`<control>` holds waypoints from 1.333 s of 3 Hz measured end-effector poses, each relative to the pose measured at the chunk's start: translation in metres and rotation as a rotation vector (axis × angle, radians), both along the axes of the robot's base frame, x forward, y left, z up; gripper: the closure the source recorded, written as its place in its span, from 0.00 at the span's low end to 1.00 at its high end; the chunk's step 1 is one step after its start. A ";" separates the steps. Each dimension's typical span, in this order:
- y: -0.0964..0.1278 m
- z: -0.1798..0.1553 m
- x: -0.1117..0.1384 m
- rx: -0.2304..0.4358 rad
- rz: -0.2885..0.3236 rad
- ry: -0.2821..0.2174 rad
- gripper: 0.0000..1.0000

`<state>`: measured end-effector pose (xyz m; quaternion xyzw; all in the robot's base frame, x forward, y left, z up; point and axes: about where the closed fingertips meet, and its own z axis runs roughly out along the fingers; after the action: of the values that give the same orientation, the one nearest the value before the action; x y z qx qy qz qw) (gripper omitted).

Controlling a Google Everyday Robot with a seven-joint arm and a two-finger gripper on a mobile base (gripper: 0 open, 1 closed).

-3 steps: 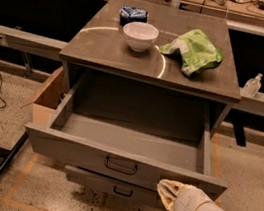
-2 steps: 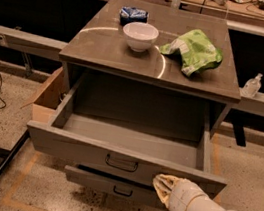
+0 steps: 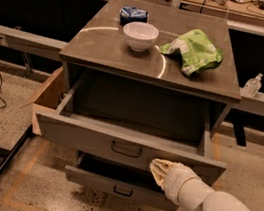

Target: Close top drawer

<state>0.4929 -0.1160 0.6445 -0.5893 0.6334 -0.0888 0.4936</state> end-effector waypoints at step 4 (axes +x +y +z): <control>-0.008 0.005 0.092 -0.173 0.017 -0.126 1.00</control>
Offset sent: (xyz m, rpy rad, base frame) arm 0.0847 -0.0092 0.0095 -0.1491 -0.1256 0.0225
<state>0.5854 -0.1244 0.6490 -0.6285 0.5860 -0.1758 0.4804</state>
